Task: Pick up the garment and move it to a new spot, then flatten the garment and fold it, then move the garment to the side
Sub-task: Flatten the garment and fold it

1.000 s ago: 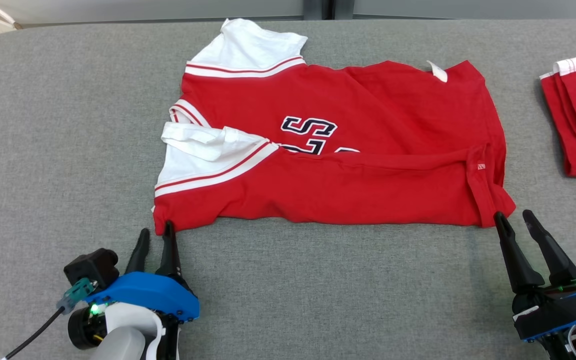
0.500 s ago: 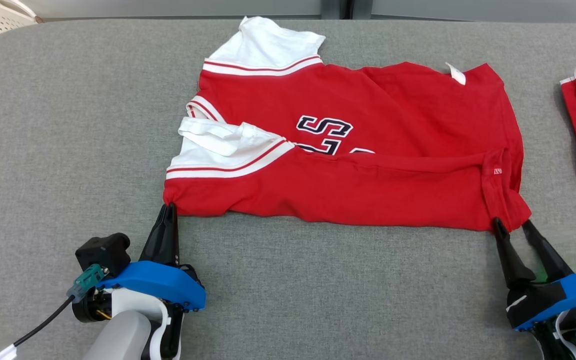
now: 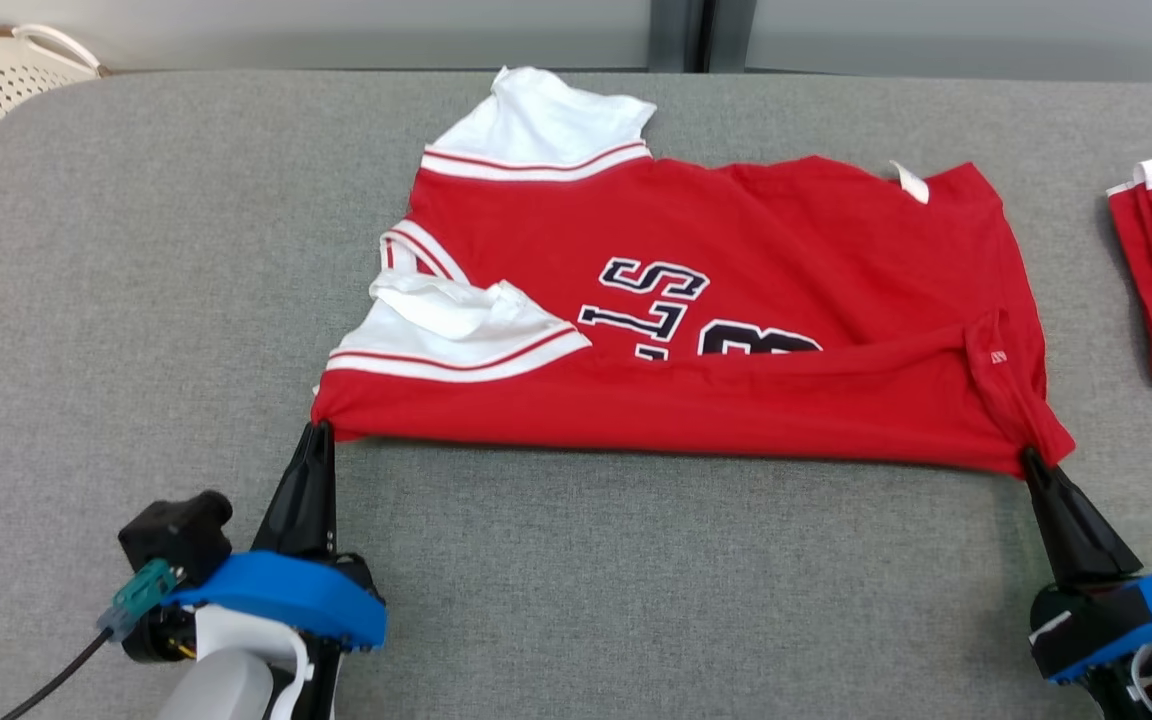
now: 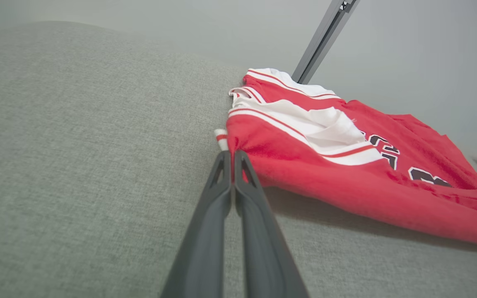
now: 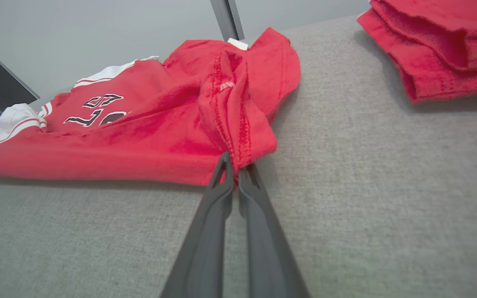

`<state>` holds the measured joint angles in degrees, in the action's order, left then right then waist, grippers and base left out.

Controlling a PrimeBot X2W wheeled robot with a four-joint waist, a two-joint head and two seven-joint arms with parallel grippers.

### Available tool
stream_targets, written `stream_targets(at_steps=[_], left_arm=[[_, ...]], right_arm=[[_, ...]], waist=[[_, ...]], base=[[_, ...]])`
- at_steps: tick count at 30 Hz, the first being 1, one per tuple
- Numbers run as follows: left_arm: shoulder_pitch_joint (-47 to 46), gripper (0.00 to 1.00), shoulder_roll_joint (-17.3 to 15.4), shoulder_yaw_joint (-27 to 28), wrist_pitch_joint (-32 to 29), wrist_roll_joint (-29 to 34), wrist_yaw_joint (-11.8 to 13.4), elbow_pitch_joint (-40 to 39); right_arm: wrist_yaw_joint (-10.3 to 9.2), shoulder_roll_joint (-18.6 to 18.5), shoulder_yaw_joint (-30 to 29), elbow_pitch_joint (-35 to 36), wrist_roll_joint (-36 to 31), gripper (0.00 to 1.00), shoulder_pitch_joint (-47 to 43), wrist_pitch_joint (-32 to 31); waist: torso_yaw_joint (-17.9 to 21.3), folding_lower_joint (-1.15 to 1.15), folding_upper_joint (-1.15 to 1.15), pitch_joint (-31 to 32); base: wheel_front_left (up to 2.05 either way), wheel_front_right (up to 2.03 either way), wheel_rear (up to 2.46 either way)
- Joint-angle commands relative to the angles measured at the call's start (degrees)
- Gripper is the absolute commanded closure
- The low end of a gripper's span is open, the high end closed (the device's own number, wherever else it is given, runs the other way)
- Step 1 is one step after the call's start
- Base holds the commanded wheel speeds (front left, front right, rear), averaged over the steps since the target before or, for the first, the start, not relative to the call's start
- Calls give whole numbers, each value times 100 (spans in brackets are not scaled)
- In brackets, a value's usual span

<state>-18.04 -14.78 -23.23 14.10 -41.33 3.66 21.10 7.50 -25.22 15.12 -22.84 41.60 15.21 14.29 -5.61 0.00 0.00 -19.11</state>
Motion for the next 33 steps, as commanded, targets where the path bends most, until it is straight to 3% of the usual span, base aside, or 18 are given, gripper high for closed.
stream_targets(at_steps=[1, 5, 15, 21, 30, 31, 32, 33], left_arm=[[202, 100, -86, 27, 23, -41, -32, -150], [578, 100, -178, 19, -6, -103, -19, -463], [2134, 100, -381, -233, -147, -154, 320, -1699], [2582, 100, -473, -429, -281, -15, 515, -2139], [2745, 100, -766, -801, -979, 169, 717, -2348], [2750, 100, -793, -822, -1037, 166, 720, -2365], [2757, 100, -802, -828, -1074, 157, 727, -2390], [2760, 100, -821, -843, -1108, 171, 741, -2407]], right_arm=[[-2, -130, -1, 120, 78, 100, -173, 48], [-2, -300, -18, 349, 192, 100, -442, 50], [-2, -602, -311, 898, 355, 100, -1741, 11], [-2, -551, -617, 1197, 187, 100, -2448, -33], [-2, -339, -900, 1172, -161, 98, -2576, -186], [-2, -322, -917, 1146, -185, 78, -2589, -206], [-2, -305, -936, 1129, -207, 50, -2602, -197], [-2, -282, -986, 1100, -240, 0, -2614, -190]], waist=[[32, 0, 0, 72], [53, 0, 0, 185], [48, 0, 0, 483], [2, 0, 0, 560], [23, 0, 0, 686], [18, 0, 0, 696], [14, 0, 0, 706], [10, 0, 0, 717]], base=[[0, 0, 0], [0, 0, 0], [0, 0, 0], [0, 0, 0], [0, 0, 0], [0, 0, 0], [0, 0, 0], [0, 0, 0]])
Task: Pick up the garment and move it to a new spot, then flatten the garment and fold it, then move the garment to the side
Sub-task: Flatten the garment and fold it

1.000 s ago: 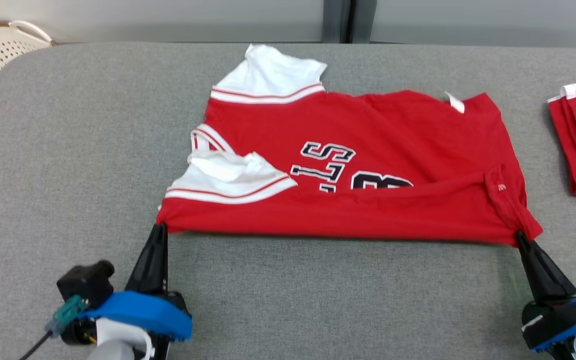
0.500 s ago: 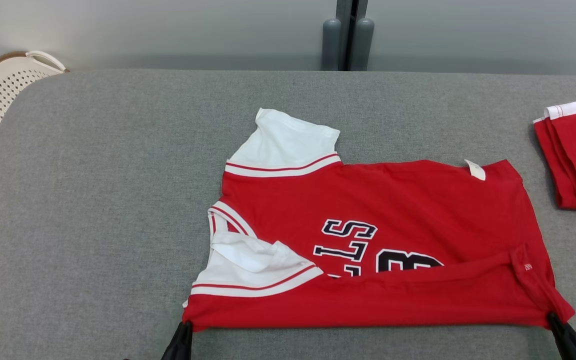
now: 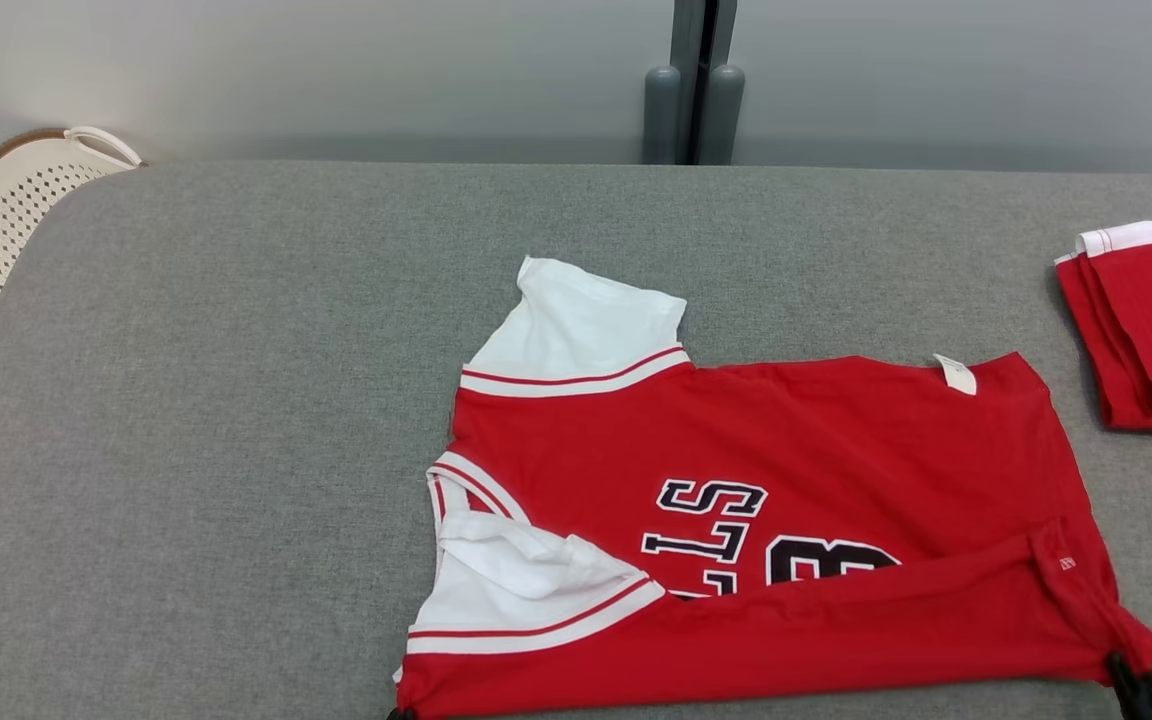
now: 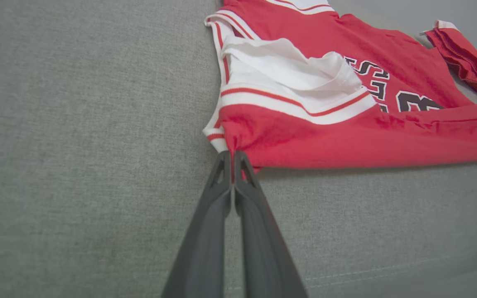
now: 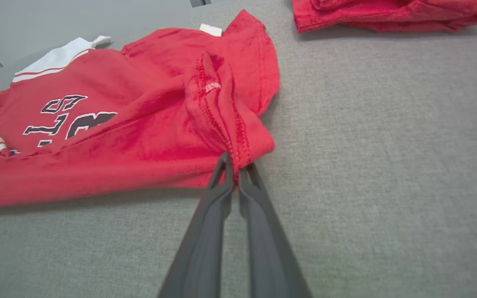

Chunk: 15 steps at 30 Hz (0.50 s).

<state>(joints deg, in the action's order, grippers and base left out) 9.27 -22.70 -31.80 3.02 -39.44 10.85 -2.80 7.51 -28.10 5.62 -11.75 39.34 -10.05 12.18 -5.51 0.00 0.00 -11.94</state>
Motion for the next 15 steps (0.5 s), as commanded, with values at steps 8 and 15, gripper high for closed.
stream_targets(at_steps=[8, 15], left_arm=[[-117, 0, -166, 152, -317, -9, 310, -573], [-1498, 0, -635, 715, -891, 76, 310, -1357]], right_arm=[[-2, 142, -329, 269, -341, 0, -168, 140], [-2, 358, -445, 828, -672, 0, 278, 147]], waist=[[48, 0, 0, -24], [214, 0, 0, -463]], base=[[0, 0, 0], [0, 0, 0]])
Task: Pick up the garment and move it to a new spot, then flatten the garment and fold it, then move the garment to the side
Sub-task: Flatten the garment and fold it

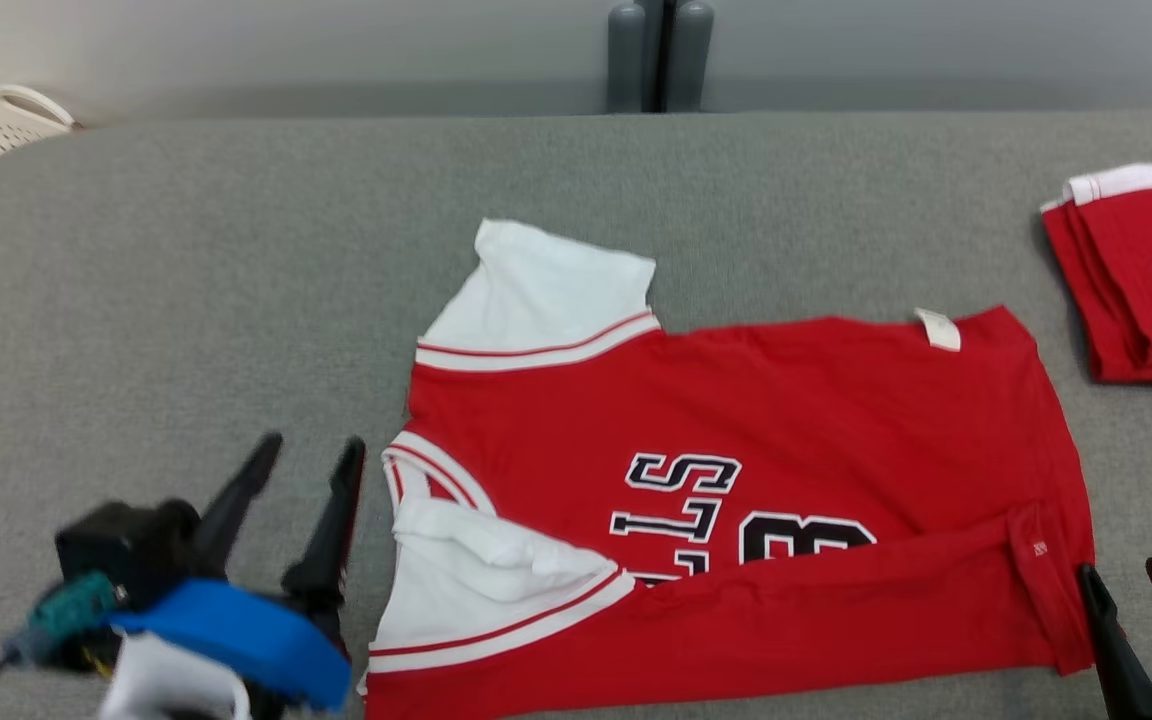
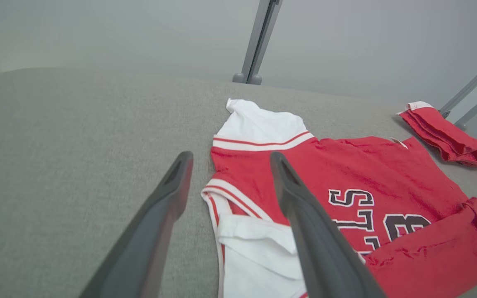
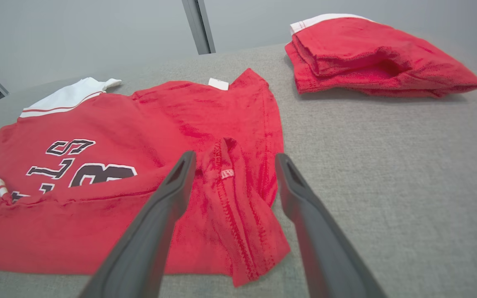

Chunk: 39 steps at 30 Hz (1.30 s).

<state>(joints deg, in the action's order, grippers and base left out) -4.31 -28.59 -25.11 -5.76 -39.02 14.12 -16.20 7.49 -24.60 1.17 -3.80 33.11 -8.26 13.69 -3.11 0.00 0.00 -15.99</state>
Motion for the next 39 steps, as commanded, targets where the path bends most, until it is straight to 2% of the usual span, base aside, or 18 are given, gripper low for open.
stream_targets(at_steps=[1, 5, 8, 11, 15, 19, 28, 39], left_arm=[[-484, 0, -85, 69, -168, 30, -98, -16], [-1989, 0, -318, 30, -1013, -10, -518, 283], [-3074, 0, -325, -118, -1735, -154, -912, 808], [-3963, 0, -278, -247, -2427, -320, -1183, 1451], [-4828, 0, -94, -345, -3138, -607, -1412, 2325], [-5387, 0, 82, -276, -3648, -937, -1425, 3115], [-6118, 0, -8, -628, -4092, -670, -1713, 4060], [-6420, 0, 82, -845, -3976, -476, -1870, 4581]], right_arm=[[0, 33, 26, 81, -83, 0, 181, -32], [0, 71, 86, 275, -180, 0, 507, -98], [-1, 81, 126, 369, -225, 0, 714, -143], [0, 96, 203, 417, -242, 0, 910, -163], [-1, 129, 251, 415, -237, 0, 1077, -117], [0, 153, 283, 379, -201, 0, 1207, -87], [-1, 161, 306, 330, -138, 0, 1401, -4], [-1, 152, 402, 244, -96, 0, 1594, 52]], waist=[[-1, 0, 0, -146], [115, 0, 0, -554], [235, 0, 0, -828], [385, 0, 0, -1048], [546, 0, 0, -1273], [683, 0, 0, -1447], [815, 0, 0, -1766], [901, 0, 0, -1921]], base=[[0, 0, 0], [0, 0, 0], [0, 0, 0], [0, 0, 0], [0, 0, 0], [0, 0, 0], [0, 0, 0], [0, 0, 0]])
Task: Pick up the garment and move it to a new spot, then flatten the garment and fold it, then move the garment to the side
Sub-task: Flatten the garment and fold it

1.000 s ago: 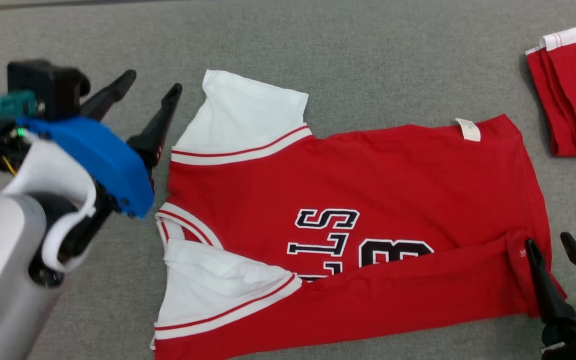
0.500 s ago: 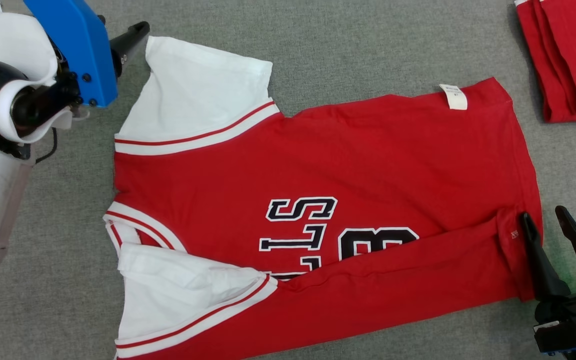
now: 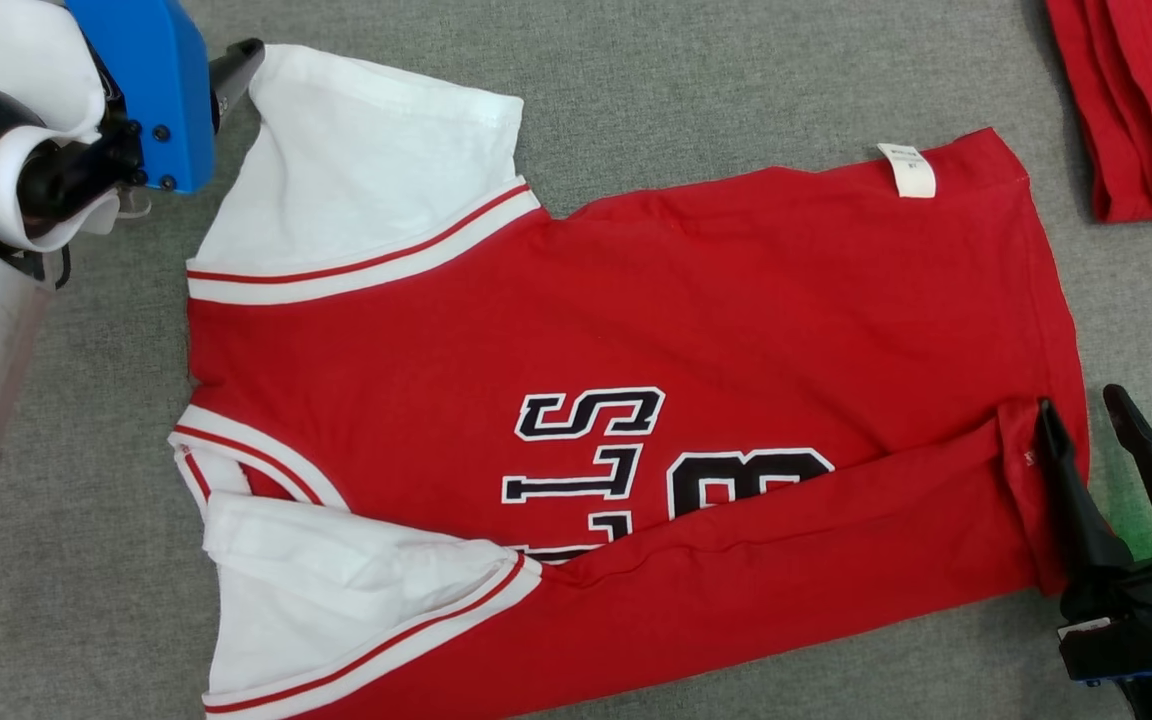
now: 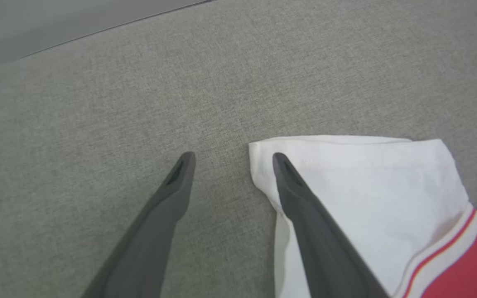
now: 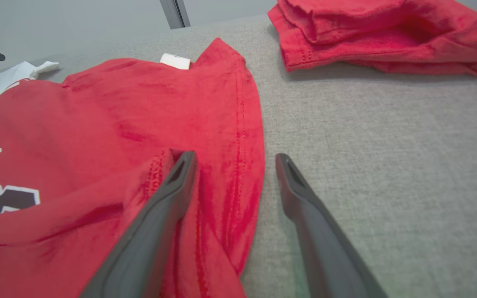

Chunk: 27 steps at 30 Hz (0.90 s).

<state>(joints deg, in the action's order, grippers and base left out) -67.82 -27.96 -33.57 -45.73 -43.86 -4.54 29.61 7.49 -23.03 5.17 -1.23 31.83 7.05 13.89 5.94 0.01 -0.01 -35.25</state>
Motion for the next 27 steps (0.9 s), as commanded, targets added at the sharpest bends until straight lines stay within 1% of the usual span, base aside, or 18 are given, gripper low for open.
stream_targets(at_steps=[1, 5, 10, 11, 12, 13, 14, 15, 16, 21, 22, 24, 27], left_arm=[[-84, 0, 30, -15, -8, 4, -6, 32], [-138, 0, 49, -91, -83, -11, -55, 136], [-195, 0, -38, -188, -97, 104, -87, 222], [-197, 2, -56, -211, -105, 126, -93, 239], [-201, 11, -70, -224, -96, 138, -82, 259], [-205, 37, -90, -241, -85, 175, -82, 281], [-204, 55, -111, -254, -74, 184, -84, 308], [-193, 71, -124, -268, -82, 200, -83, 336], [-172, 99, -114, -284, -120, 179, -89, 373], [-46, 100, -68, -302, -244, -3, -137, 447], [-51, 100, -70, -298, -191, -9, -145, 418], [-75, 100, -64, -279, -6, -41, -186, 314], [-76, 100, -61, -292, 357, -46, -244, 139]], right_arm=[[0, -7, 8, -20, 37, 0, 75, 40], [0, -18, 19, -35, 65, 0, 118, 56], [0, -23, 53, -30, 64, 0, 152, 72], [0, -31, 58, -24, 67, 0, 167, 77], [-1, -38, 61, -13, 66, 0, 184, 79], [0, -43, 70, -6, 68, 0, 201, 81], [0, -48, 74, -5, 59, 0, 219, 86], [-1, -57, 74, -3, 47, 0, 234, 90], [-1, -68, 67, 7, 41, 0, 235, 94], [0, -136, -24, 97, 1, 0, 220, 93], [0, -159, -40, 136, -5, 0, 236, 85], [0, -137, -20, 172, 236, 0, 269, -132], [-1, -385, 29, 319, 366, 0, 533, -552]], waist=[[6, -1, 1, -2], [49, -1, 1, -34], [137, -1, 1, -103], [159, -1, 1, -115], [182, -1, 1, -124], [207, -1, 1, -131], [232, -1, 1, -134], [255, -1, 1, -135], [272, -1, 1, -134], [301, -1, 1, -48], [290, -1, 1, -11], [258, -1, 1, 80], [176, -1, 1, 229]], base=[[0, 0, 0], [0, 0, 0], [0, 0, 0], [0, 0, 0], [0, 0, 0], [0, 0, 0], [0, 0, 0], [0, 0, 0], [0, 0, 0], [0, 0, 0], [0, 0, 0], [0, 0, 0], [0, 0, 0]])
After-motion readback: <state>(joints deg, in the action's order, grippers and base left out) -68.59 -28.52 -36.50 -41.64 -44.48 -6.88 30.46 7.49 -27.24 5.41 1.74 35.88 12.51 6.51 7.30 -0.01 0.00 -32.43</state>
